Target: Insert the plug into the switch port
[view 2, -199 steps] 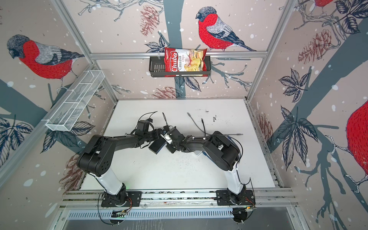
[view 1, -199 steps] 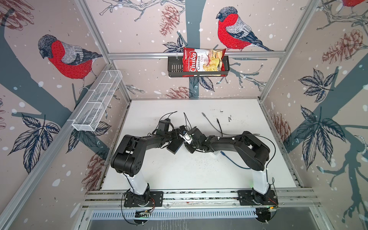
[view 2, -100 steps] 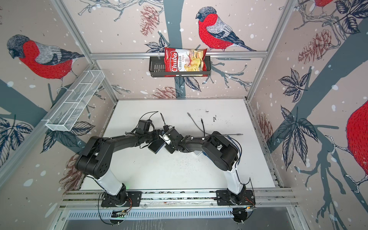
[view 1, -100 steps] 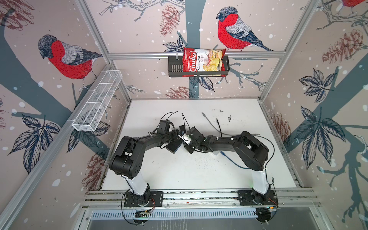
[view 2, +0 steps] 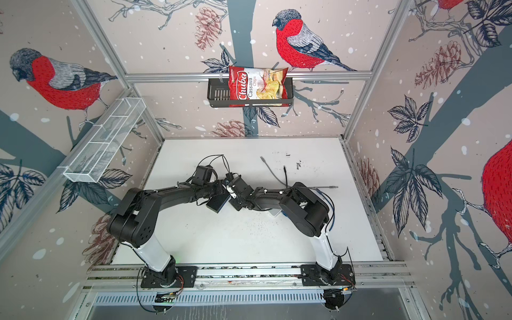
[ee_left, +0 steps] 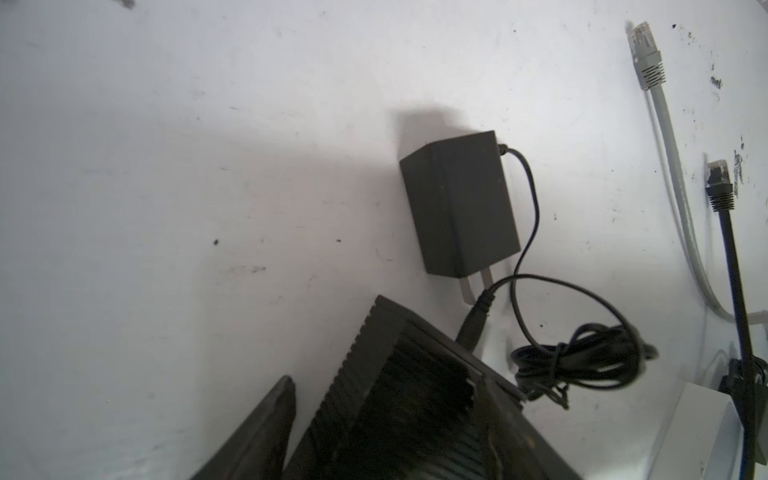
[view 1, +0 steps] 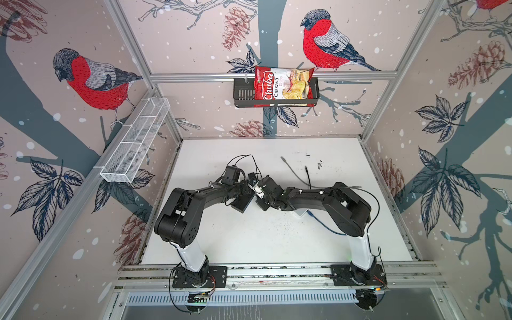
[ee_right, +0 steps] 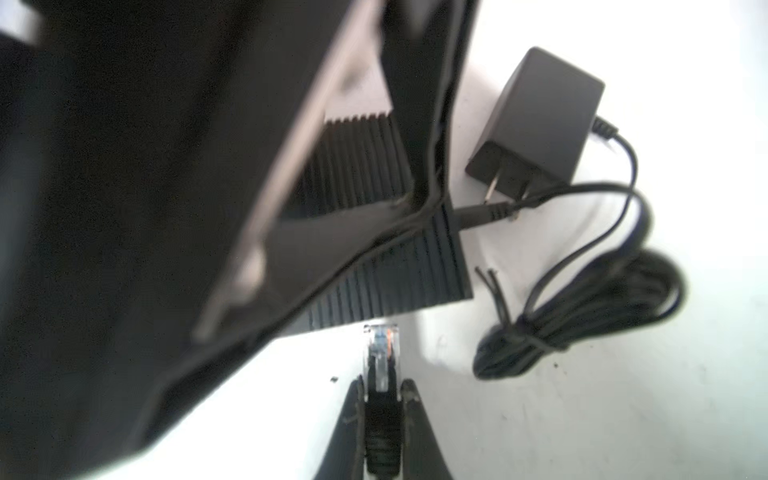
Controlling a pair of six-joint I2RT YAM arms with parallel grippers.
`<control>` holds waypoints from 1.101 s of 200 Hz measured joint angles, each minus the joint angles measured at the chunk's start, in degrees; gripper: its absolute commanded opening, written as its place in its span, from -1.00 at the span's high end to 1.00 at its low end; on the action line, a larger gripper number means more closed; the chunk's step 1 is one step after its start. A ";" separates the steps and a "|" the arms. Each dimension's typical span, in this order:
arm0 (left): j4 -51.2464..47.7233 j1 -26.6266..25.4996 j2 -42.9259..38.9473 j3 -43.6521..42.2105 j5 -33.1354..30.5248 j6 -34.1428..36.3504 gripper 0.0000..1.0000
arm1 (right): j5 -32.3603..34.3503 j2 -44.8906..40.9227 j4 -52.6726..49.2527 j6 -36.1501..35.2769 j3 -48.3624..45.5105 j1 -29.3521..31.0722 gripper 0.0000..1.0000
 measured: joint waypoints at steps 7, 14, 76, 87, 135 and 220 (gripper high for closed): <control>-0.72 0.02 -0.37 -0.07 0.17 -0.02 -0.37 | -0.37 -0.31 0.42 -0.15 -0.63 -0.02 0.85; -1.36 0.04 -0.72 -0.13 0.39 -0.02 -0.38 | -0.92 -0.63 0.83 -0.33 -1.22 -0.07 0.85; -6.62 2.99 -5.01 2.49 1.11 1.44 -0.39 | -5.29 -3.56 2.99 -1.55 -5.95 -2.82 0.85; -7.50 3.50 -5.38 3.26 -0.07 1.62 -0.38 | -5.79 -3.58 2.99 -1.77 -6.01 -2.78 0.84; -13.16 4.44 -4.20 6.97 -5.77 4.09 -0.23 | -6.75 -3.58 0.35 -4.83 -4.48 -2.69 0.84; -13.18 4.46 -0.63 4.63 -5.40 4.42 0.25 | -7.56 -0.90 -1.68 -7.45 -0.44 -1.36 0.85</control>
